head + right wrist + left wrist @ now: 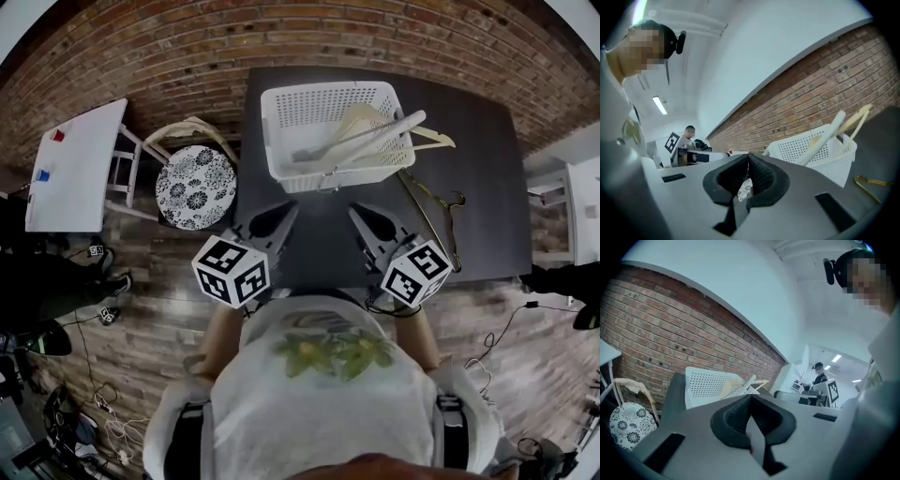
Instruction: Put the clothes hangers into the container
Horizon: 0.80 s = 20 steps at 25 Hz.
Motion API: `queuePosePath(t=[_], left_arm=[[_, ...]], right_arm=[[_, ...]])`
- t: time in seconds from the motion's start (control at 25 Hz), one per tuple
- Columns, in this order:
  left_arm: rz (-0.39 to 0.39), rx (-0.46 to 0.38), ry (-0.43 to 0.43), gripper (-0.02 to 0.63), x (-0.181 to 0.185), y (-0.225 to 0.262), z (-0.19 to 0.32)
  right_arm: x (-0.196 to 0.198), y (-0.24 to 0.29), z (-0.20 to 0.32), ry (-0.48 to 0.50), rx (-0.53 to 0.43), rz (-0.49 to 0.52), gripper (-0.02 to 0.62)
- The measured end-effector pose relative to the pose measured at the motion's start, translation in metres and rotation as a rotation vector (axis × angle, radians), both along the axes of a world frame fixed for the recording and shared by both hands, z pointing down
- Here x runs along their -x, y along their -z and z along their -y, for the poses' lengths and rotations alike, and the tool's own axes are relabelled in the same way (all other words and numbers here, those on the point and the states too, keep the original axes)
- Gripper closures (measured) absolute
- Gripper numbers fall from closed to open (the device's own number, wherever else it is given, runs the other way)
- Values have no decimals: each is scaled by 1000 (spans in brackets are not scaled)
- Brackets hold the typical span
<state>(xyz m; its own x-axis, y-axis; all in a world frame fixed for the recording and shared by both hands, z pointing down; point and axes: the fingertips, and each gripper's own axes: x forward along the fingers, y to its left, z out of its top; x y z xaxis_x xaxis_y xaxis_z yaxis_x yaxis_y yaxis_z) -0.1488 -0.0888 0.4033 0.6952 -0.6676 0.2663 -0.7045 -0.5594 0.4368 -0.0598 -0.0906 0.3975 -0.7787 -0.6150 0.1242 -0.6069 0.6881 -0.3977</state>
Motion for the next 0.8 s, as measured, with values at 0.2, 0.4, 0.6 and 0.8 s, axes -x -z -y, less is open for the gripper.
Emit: queuePosePath(t=[0.2, 0.4, 0.6, 0.8], left_arm=[[1, 7, -60, 578, -12, -4, -21], [34, -28, -94, 578, -17, -2, -39], [10, -23, -116, 578, -19, -1, -59], [10, -7, -148, 578, -17, -13, -81]], right_arm=[[14, -21, -35, 17, 77, -3, 563], [13, -17, -57, -22, 124, 124, 561], [14, -12, -83, -46, 99, 139, 561], [11, -17, -108, -85, 103, 127, 560]])
